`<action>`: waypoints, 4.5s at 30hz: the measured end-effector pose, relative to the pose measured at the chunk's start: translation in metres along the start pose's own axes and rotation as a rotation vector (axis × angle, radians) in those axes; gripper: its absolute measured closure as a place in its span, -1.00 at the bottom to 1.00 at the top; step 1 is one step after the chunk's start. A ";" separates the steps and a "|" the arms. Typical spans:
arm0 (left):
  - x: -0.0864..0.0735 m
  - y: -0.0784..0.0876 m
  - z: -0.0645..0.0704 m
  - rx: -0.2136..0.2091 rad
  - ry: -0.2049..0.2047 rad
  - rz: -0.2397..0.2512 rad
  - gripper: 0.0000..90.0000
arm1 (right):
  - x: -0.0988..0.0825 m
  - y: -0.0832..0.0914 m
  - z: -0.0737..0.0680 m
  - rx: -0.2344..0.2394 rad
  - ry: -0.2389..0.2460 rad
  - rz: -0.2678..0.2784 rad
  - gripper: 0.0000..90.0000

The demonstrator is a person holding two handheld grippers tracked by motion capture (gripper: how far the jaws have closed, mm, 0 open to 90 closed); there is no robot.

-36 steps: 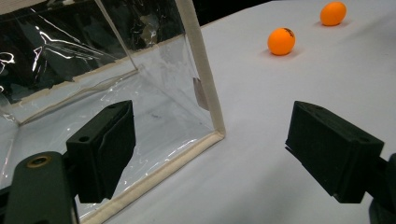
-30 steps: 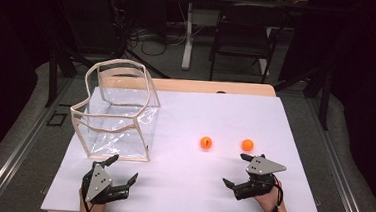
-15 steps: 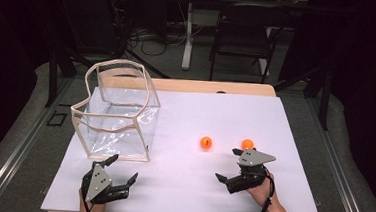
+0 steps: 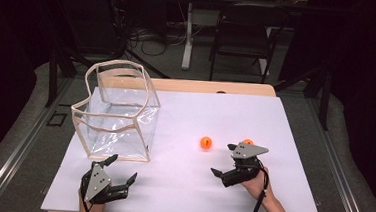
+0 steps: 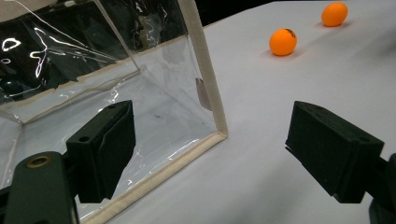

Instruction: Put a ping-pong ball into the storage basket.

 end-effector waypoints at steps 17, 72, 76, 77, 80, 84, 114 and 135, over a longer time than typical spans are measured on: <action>0.000 0.000 0.001 0.004 -0.009 -0.002 -0.65 | 0.018 -0.016 0.009 0.006 0.005 -0.026 -1.00; 0.001 -0.001 0.003 -0.002 -0.023 -0.007 -0.65 | 0.036 -0.077 0.036 -0.007 -0.047 -0.142 -1.00; 0.001 -0.001 0.003 -0.003 -0.024 -0.007 -0.65 | 0.035 -0.080 0.037 -0.012 -0.052 -0.129 -0.94; 0.001 -0.001 0.003 -0.004 -0.023 -0.004 -0.65 | 0.035 -0.080 0.037 -0.013 -0.056 -0.126 -0.89; 0.001 -0.001 0.003 -0.004 -0.023 -0.003 -0.65 | 0.035 -0.081 0.037 -0.017 -0.059 -0.131 -0.78; 0.001 -0.001 0.003 -0.004 -0.026 -0.007 -0.65 | 0.035 -0.083 0.037 -0.025 -0.054 -0.147 -0.59; 0.000 -0.001 0.004 -0.005 -0.029 -0.009 -0.65 | 0.036 -0.085 0.035 -0.055 -0.038 -0.194 0.12; 0.001 -0.001 0.004 -0.006 -0.032 -0.008 -0.65 | 0.044 -0.068 0.038 -0.041 -0.038 -0.203 0.12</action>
Point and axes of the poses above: each handheld gripper's, and its own axes: y roughly backward along the jaws, x roughly out of its top, z roughly to its right, the point moved 1 cm from there along -y, roughly forward along the jaws, and after that the axes turned 14 degrees about -z, right-handed, at the moved point
